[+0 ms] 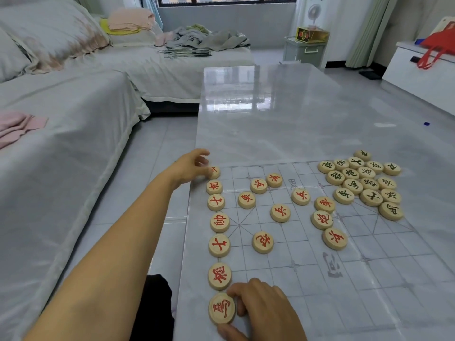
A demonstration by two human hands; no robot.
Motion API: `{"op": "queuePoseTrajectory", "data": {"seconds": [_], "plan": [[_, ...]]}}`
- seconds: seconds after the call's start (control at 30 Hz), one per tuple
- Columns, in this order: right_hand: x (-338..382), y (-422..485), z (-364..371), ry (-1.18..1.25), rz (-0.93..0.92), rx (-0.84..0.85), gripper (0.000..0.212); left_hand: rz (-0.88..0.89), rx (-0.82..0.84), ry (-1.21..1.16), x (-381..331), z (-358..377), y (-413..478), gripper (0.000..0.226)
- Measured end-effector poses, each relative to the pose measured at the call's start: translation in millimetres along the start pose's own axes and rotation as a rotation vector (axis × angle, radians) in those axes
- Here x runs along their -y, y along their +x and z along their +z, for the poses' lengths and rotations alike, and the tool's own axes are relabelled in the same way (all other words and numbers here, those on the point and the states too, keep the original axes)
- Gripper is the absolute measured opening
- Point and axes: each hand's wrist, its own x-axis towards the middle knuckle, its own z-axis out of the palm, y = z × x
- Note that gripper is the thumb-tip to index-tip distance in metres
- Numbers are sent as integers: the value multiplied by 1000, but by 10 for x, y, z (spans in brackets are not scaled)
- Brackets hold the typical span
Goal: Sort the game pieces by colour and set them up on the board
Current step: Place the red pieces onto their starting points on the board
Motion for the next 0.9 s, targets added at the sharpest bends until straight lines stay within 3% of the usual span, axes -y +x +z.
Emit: {"op": "queuePoseTrajectory", "data": {"seconds": [0.13,0.37,0.5,0.9], "plan": [[-31,-47,118,-145,-10,-229,36,-33,-128,15,38,116,-2,26],[-45,-58,182,-250,-53,-405,41,-41,-98,-12,46,128,-33,26],[-56,-62,207,-264,-66,-421,41,-38,-63,-30,51,97,-73,28],[-61,-51,210,-238,-73,-339,40,7,-166,-37,42,193,-91,27]]}}
